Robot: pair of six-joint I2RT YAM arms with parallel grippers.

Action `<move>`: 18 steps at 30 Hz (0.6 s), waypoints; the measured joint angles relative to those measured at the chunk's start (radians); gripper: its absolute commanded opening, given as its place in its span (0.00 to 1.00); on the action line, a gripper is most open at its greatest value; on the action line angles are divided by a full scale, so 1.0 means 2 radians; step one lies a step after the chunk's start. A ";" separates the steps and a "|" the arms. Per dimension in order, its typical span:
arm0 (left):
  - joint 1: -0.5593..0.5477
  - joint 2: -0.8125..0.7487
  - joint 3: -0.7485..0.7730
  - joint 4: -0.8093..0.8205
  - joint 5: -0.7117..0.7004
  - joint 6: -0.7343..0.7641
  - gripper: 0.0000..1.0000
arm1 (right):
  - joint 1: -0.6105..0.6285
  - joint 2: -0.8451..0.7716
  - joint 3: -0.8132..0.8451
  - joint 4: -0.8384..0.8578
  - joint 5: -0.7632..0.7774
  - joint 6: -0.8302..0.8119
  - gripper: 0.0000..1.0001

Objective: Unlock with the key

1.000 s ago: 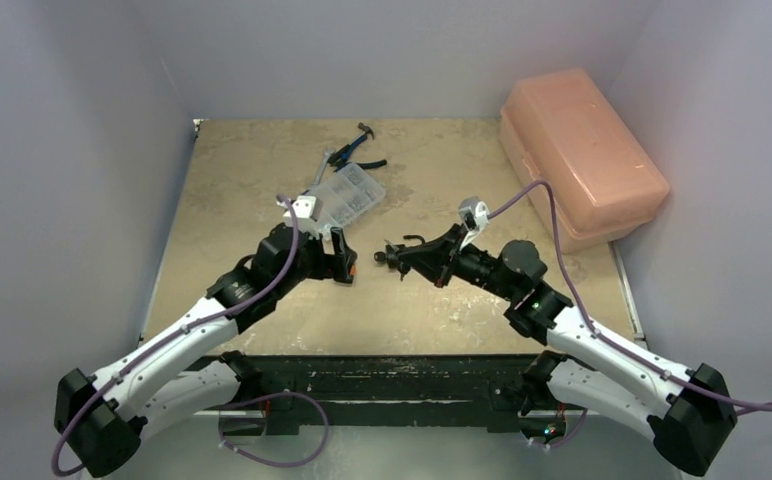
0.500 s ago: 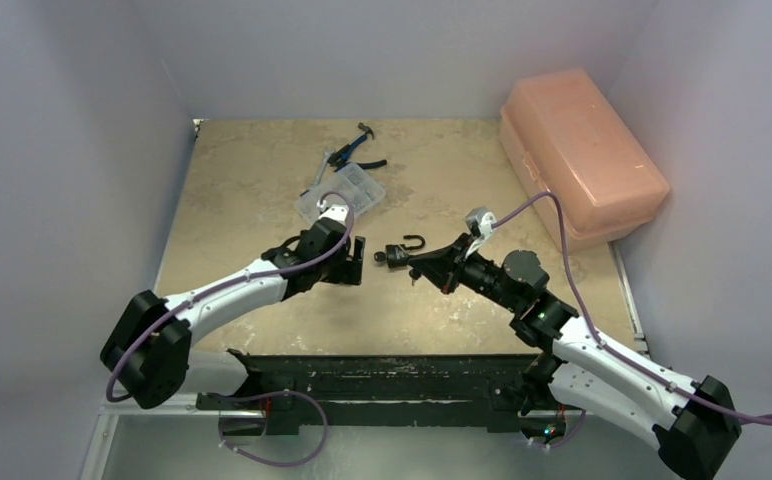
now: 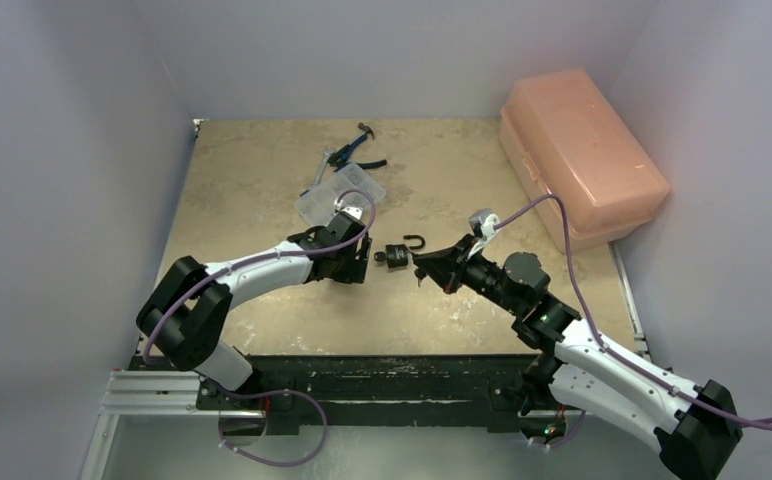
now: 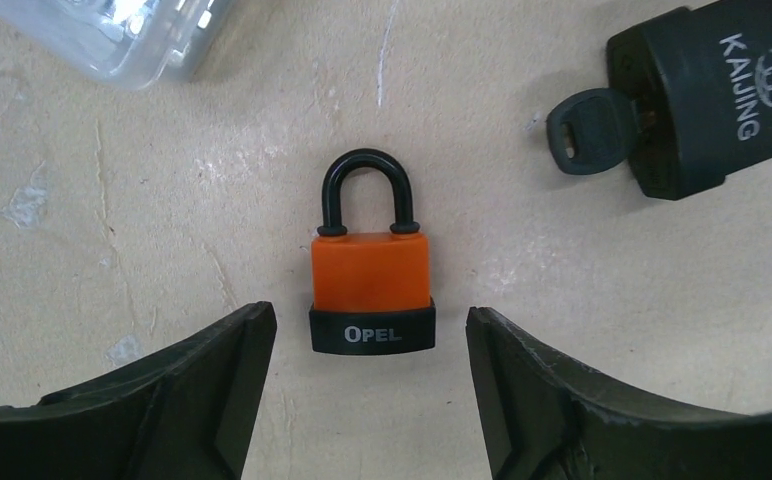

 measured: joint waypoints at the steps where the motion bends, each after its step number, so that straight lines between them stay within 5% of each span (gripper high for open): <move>1: 0.000 0.006 0.002 -0.004 -0.002 0.000 0.73 | 0.000 0.000 0.000 0.000 0.003 0.000 0.00; 18: 0.000 0.084 0.049 -0.019 -0.009 0.000 0.59 | 0.000 -0.008 0.000 -0.002 0.017 -0.003 0.00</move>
